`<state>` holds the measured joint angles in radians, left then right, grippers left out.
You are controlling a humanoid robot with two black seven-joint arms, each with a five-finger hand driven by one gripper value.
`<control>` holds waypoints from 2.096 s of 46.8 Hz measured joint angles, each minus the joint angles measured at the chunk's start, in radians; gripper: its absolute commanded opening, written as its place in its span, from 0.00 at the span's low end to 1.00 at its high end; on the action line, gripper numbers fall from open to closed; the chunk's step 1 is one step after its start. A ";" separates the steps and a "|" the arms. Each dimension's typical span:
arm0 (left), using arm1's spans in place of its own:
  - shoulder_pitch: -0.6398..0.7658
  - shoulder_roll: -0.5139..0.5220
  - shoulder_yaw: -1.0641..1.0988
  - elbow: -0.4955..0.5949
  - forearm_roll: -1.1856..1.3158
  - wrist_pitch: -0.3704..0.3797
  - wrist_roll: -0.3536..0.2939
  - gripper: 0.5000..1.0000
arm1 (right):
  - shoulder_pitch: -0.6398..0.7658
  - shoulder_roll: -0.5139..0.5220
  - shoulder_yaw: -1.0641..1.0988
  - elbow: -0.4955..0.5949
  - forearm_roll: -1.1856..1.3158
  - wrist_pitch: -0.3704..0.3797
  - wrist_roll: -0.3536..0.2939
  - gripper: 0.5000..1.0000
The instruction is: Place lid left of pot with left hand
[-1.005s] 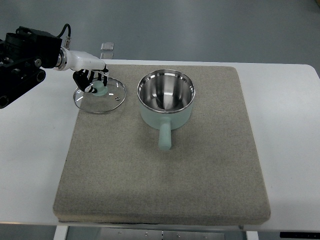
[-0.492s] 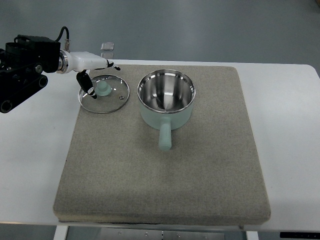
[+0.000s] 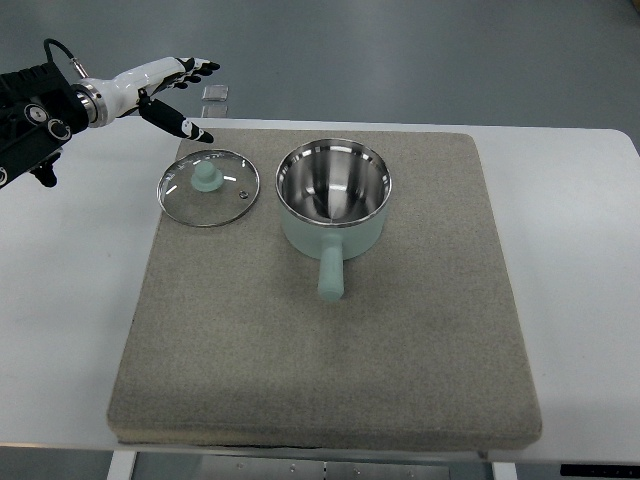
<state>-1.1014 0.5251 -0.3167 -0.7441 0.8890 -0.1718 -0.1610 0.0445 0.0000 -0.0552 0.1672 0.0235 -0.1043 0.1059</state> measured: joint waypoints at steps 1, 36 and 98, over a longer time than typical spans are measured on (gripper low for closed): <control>0.004 0.000 -0.002 0.000 -0.020 0.000 -0.001 0.99 | 0.000 0.000 0.000 0.000 0.000 0.000 0.000 0.84; 0.201 0.008 -0.244 0.001 -0.612 -0.182 -0.008 0.99 | 0.000 0.000 0.000 0.000 0.000 0.000 0.000 0.84; 0.279 -0.005 -0.422 0.129 -0.926 -0.413 0.155 0.99 | 0.000 0.000 0.000 0.000 0.000 0.000 0.000 0.84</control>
<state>-0.8225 0.5201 -0.7382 -0.6147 -0.0366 -0.5846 -0.0062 0.0445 0.0000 -0.0552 0.1673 0.0237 -0.1043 0.1059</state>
